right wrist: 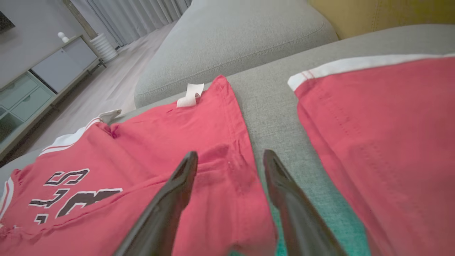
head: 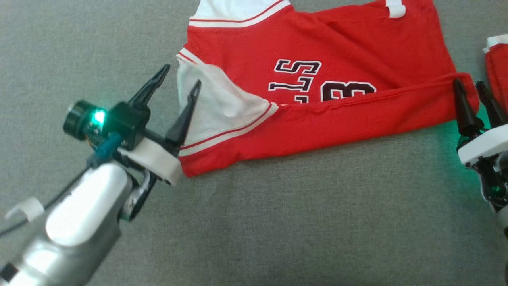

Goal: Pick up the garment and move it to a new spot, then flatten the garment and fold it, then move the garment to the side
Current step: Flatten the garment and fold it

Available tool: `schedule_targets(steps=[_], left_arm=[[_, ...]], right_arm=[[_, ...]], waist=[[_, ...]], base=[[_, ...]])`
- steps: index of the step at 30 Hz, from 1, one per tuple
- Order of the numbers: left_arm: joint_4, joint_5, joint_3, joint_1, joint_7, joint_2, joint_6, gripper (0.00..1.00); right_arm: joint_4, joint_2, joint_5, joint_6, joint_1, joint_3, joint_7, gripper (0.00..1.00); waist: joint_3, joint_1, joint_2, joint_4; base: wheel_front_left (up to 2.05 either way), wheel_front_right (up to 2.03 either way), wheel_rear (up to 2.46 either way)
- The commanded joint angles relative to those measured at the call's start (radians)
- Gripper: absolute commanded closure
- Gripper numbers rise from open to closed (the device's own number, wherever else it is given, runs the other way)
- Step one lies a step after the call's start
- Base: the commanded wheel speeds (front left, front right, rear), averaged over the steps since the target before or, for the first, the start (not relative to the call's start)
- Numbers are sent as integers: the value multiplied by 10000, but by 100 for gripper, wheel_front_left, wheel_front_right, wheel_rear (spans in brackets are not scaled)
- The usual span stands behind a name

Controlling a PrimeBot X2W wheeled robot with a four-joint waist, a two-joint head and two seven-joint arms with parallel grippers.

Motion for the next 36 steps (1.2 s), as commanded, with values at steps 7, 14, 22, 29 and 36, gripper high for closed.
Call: schedule_targets(steps=[7,14,22,29,36], left_arm=[[-133,-820,768,1900,-1198,-482,1078,0],[1664,-2482,1129,3161,-1611,-1843,880,0],[2913,-2753,1017,2845,-1500,-2180,328,100],[3275,-2387,819,2594,-1826,-2221,61,100],[3352,-1862,699,2554,-2064,-2132,48,100]], right_arm=[[-387,-93,176,-7,785,-250,-619,0],[-551,93,119,-7,1284,-381,-680,0],[-164,56,-487,-7,954,7,-255,0],[1505,428,-1918,-7,243,204,-152,0],[1690,654,-1570,-7,442,259,28,100]], waist=[[-424,-1,0,-59],[-555,-1,0,-119],[-513,-1,0,-142],[-568,-1,0,92],[-800,-1,0,215]], base=[[0,0,0],[0,0,0],[0,0,0],[0,0,0],[0,0,0]])
